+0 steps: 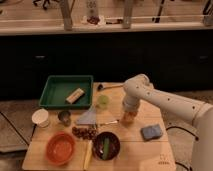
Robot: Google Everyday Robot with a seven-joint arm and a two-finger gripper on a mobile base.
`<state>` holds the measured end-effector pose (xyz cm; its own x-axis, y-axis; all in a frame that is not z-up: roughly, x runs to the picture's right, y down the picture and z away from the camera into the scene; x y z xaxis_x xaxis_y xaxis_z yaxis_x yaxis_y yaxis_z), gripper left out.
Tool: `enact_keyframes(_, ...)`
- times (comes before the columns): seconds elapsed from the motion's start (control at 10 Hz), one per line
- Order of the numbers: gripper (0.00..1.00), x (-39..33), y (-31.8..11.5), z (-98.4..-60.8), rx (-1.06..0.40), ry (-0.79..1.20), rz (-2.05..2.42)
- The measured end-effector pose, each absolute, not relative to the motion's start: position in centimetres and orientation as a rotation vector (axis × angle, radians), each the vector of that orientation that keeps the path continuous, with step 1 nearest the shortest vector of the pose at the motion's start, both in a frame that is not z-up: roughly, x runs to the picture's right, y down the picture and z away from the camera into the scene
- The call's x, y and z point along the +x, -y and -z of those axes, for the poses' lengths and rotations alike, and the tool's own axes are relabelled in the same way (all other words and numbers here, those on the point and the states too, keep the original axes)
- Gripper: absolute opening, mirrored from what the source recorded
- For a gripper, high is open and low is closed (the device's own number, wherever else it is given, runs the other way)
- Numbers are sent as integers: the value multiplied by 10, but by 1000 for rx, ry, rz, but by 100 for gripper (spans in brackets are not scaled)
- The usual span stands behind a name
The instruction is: Place apple in table surface
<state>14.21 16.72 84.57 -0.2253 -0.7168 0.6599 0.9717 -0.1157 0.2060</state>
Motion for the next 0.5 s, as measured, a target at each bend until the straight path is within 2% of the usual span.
enact_keyframes(0.2,78,142,-168,-847,-486,727,1672)
enact_keyframes(0.5,80,143,-169,-848,-490,730,1669)
